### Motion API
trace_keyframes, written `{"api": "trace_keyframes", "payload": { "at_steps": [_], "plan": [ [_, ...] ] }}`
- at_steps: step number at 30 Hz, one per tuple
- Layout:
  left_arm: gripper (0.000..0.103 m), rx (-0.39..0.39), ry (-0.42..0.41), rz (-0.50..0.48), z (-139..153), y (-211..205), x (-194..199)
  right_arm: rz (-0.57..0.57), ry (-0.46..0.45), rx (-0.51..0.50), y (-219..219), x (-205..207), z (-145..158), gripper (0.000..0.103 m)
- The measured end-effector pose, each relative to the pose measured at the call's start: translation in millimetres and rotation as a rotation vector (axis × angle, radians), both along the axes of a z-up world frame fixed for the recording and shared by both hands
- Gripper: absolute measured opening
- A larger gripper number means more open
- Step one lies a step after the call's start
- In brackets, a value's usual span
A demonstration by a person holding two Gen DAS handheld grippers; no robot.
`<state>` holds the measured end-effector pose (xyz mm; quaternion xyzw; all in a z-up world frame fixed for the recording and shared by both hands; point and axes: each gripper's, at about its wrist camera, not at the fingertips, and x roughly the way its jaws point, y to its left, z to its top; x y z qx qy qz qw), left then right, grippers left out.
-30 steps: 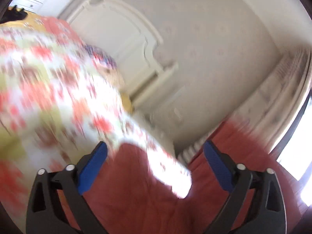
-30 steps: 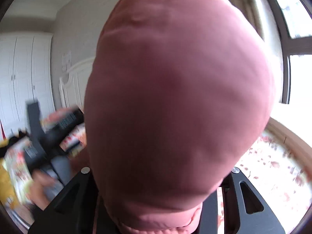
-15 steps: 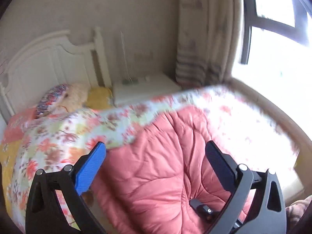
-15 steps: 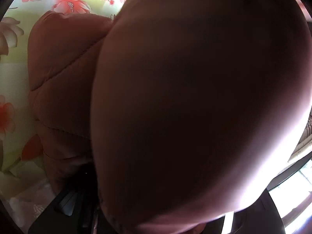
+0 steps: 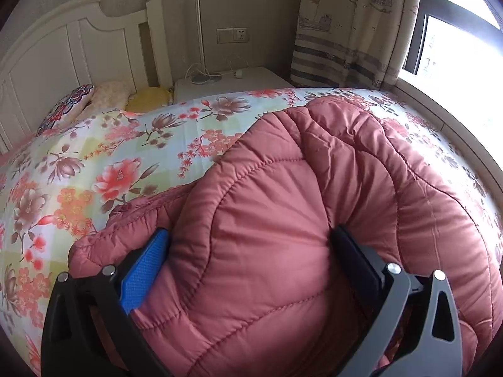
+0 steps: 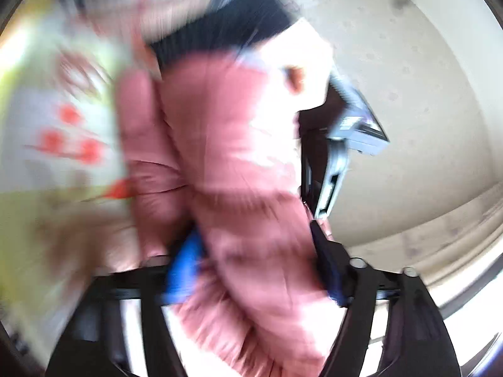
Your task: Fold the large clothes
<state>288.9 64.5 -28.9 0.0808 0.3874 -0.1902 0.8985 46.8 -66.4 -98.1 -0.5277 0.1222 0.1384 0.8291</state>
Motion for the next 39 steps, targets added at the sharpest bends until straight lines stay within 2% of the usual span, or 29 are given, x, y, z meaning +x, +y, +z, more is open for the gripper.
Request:
{"api": "trace_keyframes", "payload": {
  "at_steps": [1,2,4,7,8,9,10,11,13,14,15,17,18,20,22,24,25,27,28,30,32,36,39],
  "plan": [
    [0.101,-0.010,-0.009,0.003,-0.7,2.1,0.5,0.076,0.117,0.102,-18.9,-12.6,15.3,0.090],
    [0.101,-0.019,-0.014,0.006,1.2,2.4,0.2,0.134,0.194,0.195,-36.1,-20.9,29.6,0.089],
    [0.101,-0.021,-0.019,0.012,0.4,1.4,5.2,0.161,0.284,0.410,-72.1,-22.2,61.3,0.089],
    [0.101,-0.016,-0.027,0.023,-1.3,1.3,6.8,0.118,0.365,0.776,-123.1,5.8,107.4,0.079],
    [0.101,-0.017,-0.030,0.027,-1.2,1.8,6.6,0.088,0.381,0.867,-107.8,4.8,126.6,0.077],
    [0.101,-0.018,-0.031,0.030,-1.0,2.2,6.5,0.049,0.391,0.957,-119.4,19.0,133.2,0.077],
    [0.101,-0.020,-0.032,0.031,-0.8,2.5,6.4,0.017,0.390,1.003,-126.3,35.9,136.2,0.077],
    [0.101,-0.020,-0.032,0.030,-0.8,2.8,6.2,-0.012,0.394,1.016,-115.5,45.1,143.3,0.077],
    [0.101,-0.026,-0.029,0.021,-0.2,3.7,6.4,-0.076,0.460,0.984,-85.4,65.1,126.6,0.077],
    [0.101,-0.025,-0.026,0.016,1.6,4.0,5.8,-0.103,0.501,0.933,-58.8,67.0,115.8,0.080],
    [0.101,-0.010,-0.018,0.019,3.6,3.6,6.4,-0.136,0.505,0.842,-44.5,74.0,97.1,0.082],
    [0.101,0.059,-0.006,0.030,12.3,-1.3,5.5,-0.155,0.311,0.610,-15.3,62.5,66.4,0.083],
    [0.101,0.107,-0.021,0.046,21.4,-5.8,2.3,-0.168,0.279,0.575,-9.8,59.3,64.8,0.083],
    [0.101,0.157,-0.074,0.087,44.5,-12.9,-6.1,-0.180,0.304,0.571,-5.9,66.0,70.8,0.083],
    [0.101,0.142,-0.136,0.148,69.9,-14.5,-14.1,-0.174,0.331,0.565,-6.5,72.1,73.9,0.083],
    [0.101,0.134,-0.145,0.251,80.7,-14.0,-13.0,-0.175,0.338,0.562,-6.4,77.3,74.1,0.084],
    [0.101,0.162,-0.132,0.296,76.8,-15.0,-9.4,-0.176,0.335,0.555,-3.7,81.4,72.9,0.084],
    [0.101,0.297,-0.060,0.383,44.6,-17.6,6.9,-0.177,0.335,0.543,4.3,86.7,65.9,0.084],
    [0.101,0.310,-0.043,0.387,28.2,-15.6,11.0,-0.176,0.338,0.542,14.2,74.0,58.6,0.084],
    [0.101,0.202,-0.051,0.407,6.6,2.5,14.2,-0.166,0.344,0.541,16.5,70.7,45.3,0.084],
    [0.101,0.141,-0.046,0.426,4.7,14.5,12.7,-0.153,0.345,0.531,18.1,70.3,35.9,0.084],
    [0.101,0.174,-0.074,0.410,4.7,10.7,11.7,-0.090,0.390,0.545,14.7,61.7,46.4,0.084],
    [0.101,0.131,-0.073,0.406,4.7,14.4,9.6,0.028,0.472,0.618,-9.9,60.4,69.0,0.082]
  ]
}}
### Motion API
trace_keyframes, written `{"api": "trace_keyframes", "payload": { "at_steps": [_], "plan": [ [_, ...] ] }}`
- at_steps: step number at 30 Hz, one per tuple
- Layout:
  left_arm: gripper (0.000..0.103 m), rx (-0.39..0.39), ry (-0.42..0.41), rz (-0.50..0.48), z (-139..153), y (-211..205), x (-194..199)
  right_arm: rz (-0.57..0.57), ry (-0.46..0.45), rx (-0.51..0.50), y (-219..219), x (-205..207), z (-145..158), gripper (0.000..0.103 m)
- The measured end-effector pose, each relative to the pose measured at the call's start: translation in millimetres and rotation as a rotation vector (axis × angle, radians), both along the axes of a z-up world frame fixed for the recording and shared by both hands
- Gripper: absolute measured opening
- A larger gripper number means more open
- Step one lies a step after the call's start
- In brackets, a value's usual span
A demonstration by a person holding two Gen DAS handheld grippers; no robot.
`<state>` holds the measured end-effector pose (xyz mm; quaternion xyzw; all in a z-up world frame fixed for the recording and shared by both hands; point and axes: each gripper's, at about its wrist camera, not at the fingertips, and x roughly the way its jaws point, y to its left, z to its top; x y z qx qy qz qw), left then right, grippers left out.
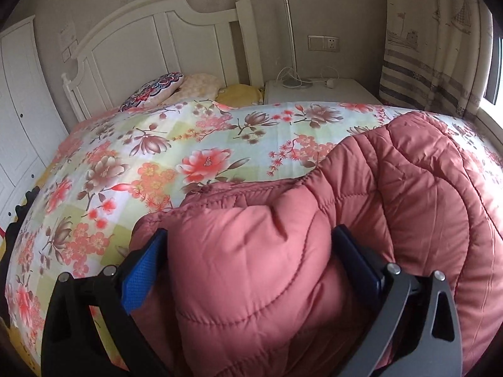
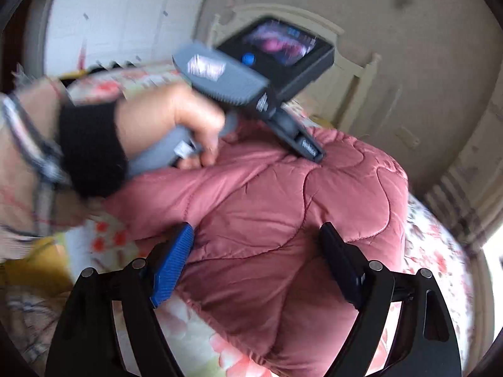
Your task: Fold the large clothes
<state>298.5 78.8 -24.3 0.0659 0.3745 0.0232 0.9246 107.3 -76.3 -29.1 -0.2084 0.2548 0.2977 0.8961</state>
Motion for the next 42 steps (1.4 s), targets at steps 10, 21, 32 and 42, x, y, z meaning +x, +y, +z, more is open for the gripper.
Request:
{"api": "trace_keyframes", "payload": {
  "at_steps": [10,21,32,42],
  "plan": [
    [0.101,-0.044,-0.011,-0.005,-1.2,6.8,-3.3,-0.269,0.049,0.301,-103.7,125.6,63.2,0.065],
    [0.101,-0.100,0.001,0.005,-3.7,15.4,-0.8,-0.351,0.343,0.102,-54.4,255.2,-17.1,0.063],
    [0.101,-0.118,-0.007,-0.002,-3.9,17.2,-2.9,-0.372,0.330,0.090,-60.7,251.3,1.4,0.066],
    [0.101,-0.146,-0.002,0.003,-5.2,23.7,-2.6,-0.282,0.270,-0.037,-27.3,210.7,8.1,0.066]
  ]
}}
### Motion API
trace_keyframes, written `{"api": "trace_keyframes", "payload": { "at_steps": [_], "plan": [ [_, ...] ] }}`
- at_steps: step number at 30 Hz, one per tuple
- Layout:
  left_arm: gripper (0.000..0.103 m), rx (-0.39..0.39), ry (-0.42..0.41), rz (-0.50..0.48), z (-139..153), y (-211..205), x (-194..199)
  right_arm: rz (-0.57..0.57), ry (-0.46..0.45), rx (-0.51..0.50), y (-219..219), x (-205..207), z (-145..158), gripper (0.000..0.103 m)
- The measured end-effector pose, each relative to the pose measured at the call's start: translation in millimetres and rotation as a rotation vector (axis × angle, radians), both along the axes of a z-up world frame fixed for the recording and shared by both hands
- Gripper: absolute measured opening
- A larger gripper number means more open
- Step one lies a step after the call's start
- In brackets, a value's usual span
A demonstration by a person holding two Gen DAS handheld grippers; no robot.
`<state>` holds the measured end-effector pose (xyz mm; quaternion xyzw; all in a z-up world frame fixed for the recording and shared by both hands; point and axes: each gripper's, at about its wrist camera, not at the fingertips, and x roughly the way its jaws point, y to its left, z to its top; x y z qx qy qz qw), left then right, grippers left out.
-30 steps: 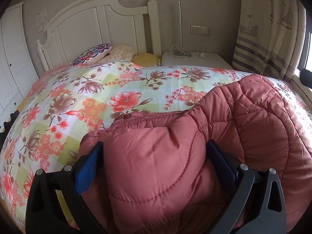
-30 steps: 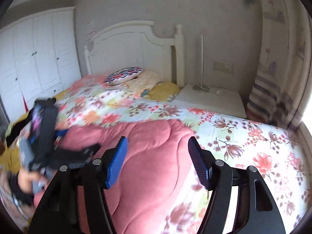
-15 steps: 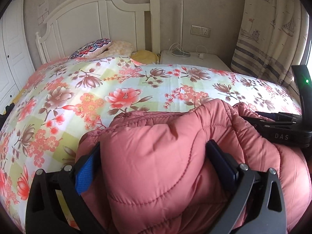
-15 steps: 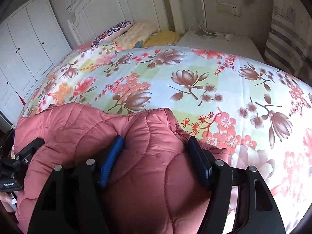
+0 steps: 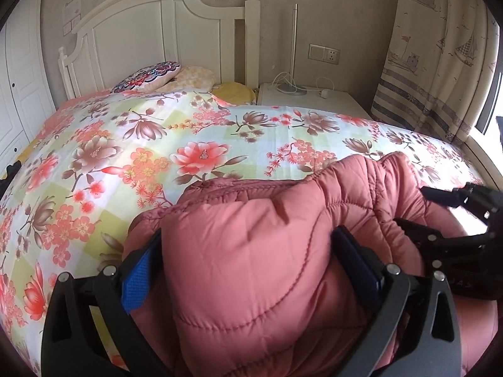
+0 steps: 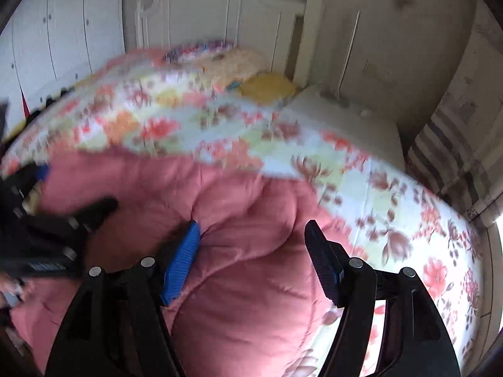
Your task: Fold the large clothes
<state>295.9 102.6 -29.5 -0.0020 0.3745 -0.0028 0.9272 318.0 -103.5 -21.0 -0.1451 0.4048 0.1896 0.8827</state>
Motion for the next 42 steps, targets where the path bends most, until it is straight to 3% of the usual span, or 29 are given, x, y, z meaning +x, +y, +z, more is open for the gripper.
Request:
{"api": "trace_keyframes", "payload": {
  "at_steps": [3,5,8,15,18,20,22,26,30,32,33,34,36,39,42],
  "plan": [
    [0.101,-0.011,0.004,-0.003,-0.3,1.0,0.5,-0.036,0.029,0.125,-14.3,8.0,-19.8,0.068],
    [0.101,-0.005,0.003,-0.004,0.0,-0.4,0.0,-0.048,0.038,0.111,-16.1,9.9,-16.9,0.079],
    [0.101,-0.005,-0.003,0.000,0.3,0.1,-1.5,-0.077,0.004,0.026,-11.4,0.3,2.5,0.080],
    [0.101,-0.015,-0.004,0.000,0.3,2.8,-2.0,0.051,-0.193,0.122,-14.9,-101.4,60.5,0.084],
    [0.101,-0.014,-0.007,-0.002,0.6,2.7,-2.3,0.086,-0.209,0.060,-4.0,-121.8,43.8,0.084],
    [0.101,-0.007,-0.008,0.000,-0.3,2.7,-2.8,0.099,-0.121,-0.007,9.4,-115.5,-0.2,0.087],
    [0.101,-0.002,-0.006,0.001,0.0,1.5,-2.3,0.085,-0.125,0.065,4.3,-113.3,-12.1,0.087],
    [0.101,-0.007,-0.004,0.002,0.1,1.6,-2.5,0.063,-0.125,0.003,8.0,-121.6,12.0,0.084],
    [0.101,-0.025,-0.004,0.002,-0.1,4.0,-2.5,0.100,-0.225,0.118,4.3,-161.7,45.7,0.085],
    [0.101,-0.032,-0.009,-0.005,0.1,4.7,-3.1,0.115,-0.201,0.113,10.5,-168.1,34.4,0.086],
    [0.101,-0.030,-0.013,-0.003,0.1,4.7,-3.7,0.144,-0.141,0.047,21.7,-164.7,12.7,0.089],
    [0.101,-0.031,-0.015,-0.003,-0.3,5.0,-4.0,0.157,-0.153,-0.014,29.8,-165.6,-5.3,0.095],
    [0.101,-0.034,-0.013,-0.002,-0.2,5.3,-3.7,0.148,-0.204,-0.033,34.8,-168.6,-18.3,0.096],
    [0.101,-0.040,-0.006,-0.002,-0.7,6.5,-2.3,0.129,-0.178,-0.080,39.8,-169.7,-3.1,0.094],
    [0.101,-0.061,-0.006,-0.002,-1.3,9.5,-2.9,0.158,-0.242,-0.037,41.7,-190.5,17.0,0.094]
  ]
}}
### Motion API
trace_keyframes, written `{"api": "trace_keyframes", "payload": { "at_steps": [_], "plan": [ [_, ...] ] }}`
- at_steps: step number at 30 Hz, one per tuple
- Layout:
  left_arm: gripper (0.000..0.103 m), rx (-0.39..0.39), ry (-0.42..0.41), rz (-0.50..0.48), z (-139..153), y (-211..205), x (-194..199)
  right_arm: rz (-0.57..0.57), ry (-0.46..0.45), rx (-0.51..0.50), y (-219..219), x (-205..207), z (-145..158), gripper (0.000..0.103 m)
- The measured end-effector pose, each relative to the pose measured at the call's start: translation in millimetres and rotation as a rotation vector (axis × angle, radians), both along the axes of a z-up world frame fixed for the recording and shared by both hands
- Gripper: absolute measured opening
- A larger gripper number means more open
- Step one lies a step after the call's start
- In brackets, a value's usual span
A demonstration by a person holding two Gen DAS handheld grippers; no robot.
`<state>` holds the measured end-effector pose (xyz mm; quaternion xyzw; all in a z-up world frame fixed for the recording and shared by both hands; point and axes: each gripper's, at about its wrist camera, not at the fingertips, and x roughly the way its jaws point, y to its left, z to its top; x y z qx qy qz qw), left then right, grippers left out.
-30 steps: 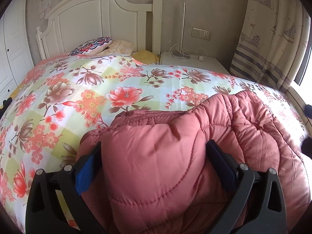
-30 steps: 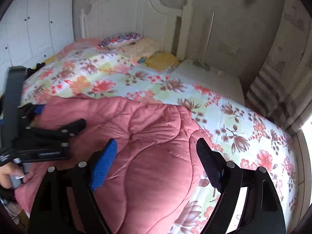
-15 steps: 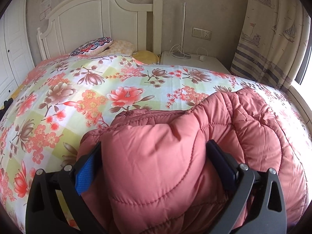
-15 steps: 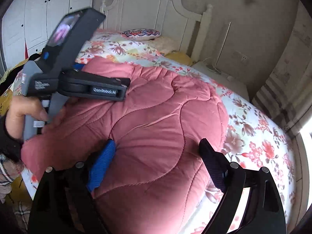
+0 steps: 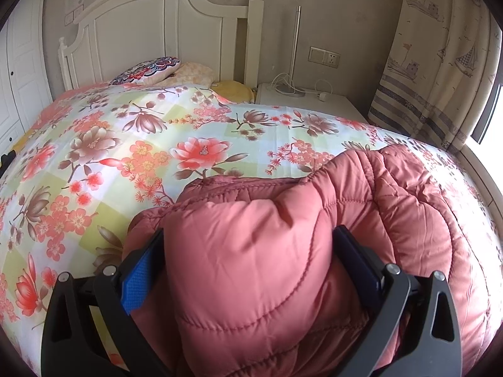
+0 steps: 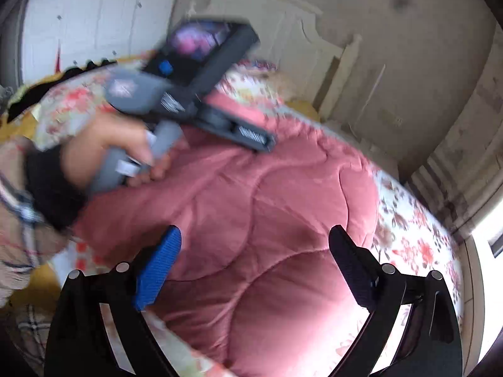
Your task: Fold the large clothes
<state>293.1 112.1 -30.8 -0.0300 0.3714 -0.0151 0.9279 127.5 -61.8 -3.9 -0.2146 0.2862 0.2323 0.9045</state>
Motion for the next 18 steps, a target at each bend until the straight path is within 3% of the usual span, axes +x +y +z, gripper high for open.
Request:
{"api": "trace_keyframes", "payload": {
  "at_steps": [2,4,6,13,16,18],
  "plan": [
    [0.101,-0.001,-0.005,-0.004,0.2,0.1,-1.0,0.011,0.001,-0.002,3.2,-5.9,-5.2,0.094],
    [0.101,0.023,-0.012,0.003,0.6,-1.9,-2.8,0.001,0.045,-0.074,13.0,-2.7,-36.2,0.099],
    [0.101,0.047,-0.011,0.000,1.3,-4.9,-3.5,-0.002,-0.031,-0.114,17.2,-7.6,-53.2,0.099],
    [0.101,0.117,0.036,-0.038,15.7,-6.6,-14.7,-0.014,0.015,-0.115,14.4,-0.2,-49.2,0.099],
    [0.101,0.016,0.029,-0.015,30.3,13.0,-36.6,-0.015,0.019,-0.115,14.9,-2.3,-49.8,0.099],
    [0.101,-0.102,0.012,-0.009,38.1,34.3,-57.1,-0.017,0.020,-0.113,15.0,-2.5,-49.5,0.099]
  ]
}}
